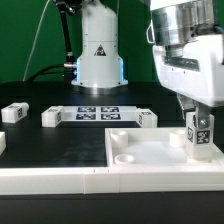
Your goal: Assemble one leg
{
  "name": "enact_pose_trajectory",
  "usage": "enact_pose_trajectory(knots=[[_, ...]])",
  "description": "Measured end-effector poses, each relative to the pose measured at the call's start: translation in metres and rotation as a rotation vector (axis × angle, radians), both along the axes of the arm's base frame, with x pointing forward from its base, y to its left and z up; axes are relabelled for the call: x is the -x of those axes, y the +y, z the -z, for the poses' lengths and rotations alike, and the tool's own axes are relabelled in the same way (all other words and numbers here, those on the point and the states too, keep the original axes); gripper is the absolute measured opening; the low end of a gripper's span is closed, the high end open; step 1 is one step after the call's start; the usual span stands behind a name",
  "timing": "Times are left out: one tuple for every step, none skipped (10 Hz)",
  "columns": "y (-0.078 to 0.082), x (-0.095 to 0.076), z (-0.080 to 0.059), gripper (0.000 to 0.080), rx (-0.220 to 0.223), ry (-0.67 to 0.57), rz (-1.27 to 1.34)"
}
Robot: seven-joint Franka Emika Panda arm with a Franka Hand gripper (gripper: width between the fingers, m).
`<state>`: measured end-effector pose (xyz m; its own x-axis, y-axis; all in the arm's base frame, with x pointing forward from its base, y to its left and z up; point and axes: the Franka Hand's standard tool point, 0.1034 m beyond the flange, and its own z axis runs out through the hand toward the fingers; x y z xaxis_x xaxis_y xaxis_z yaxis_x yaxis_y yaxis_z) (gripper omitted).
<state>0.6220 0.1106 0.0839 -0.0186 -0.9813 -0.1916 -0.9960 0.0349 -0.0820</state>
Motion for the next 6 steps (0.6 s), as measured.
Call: enact_pose_trajectory(knots=[[0.0004, 0.0000, 0.0001, 0.0293, -0.017, 0.016, 0.089], [0.0004, -0.0001, 0.0001, 0.0293, -0.031, 0.027, 0.150], [0.0014, -0.0001, 0.0000, 0.0293, -0.035, 0.029, 0.164], [0.0027, 0.0002, 0.0003, 0.0373, -0.037, 0.030, 0.162], [0.0028, 0.0003, 0.0005, 0.0553, -0.034, 0.024, 0.131], [0.0024, 0.0003, 0.0005, 0.0553, -0.029, 0.015, 0.082]])
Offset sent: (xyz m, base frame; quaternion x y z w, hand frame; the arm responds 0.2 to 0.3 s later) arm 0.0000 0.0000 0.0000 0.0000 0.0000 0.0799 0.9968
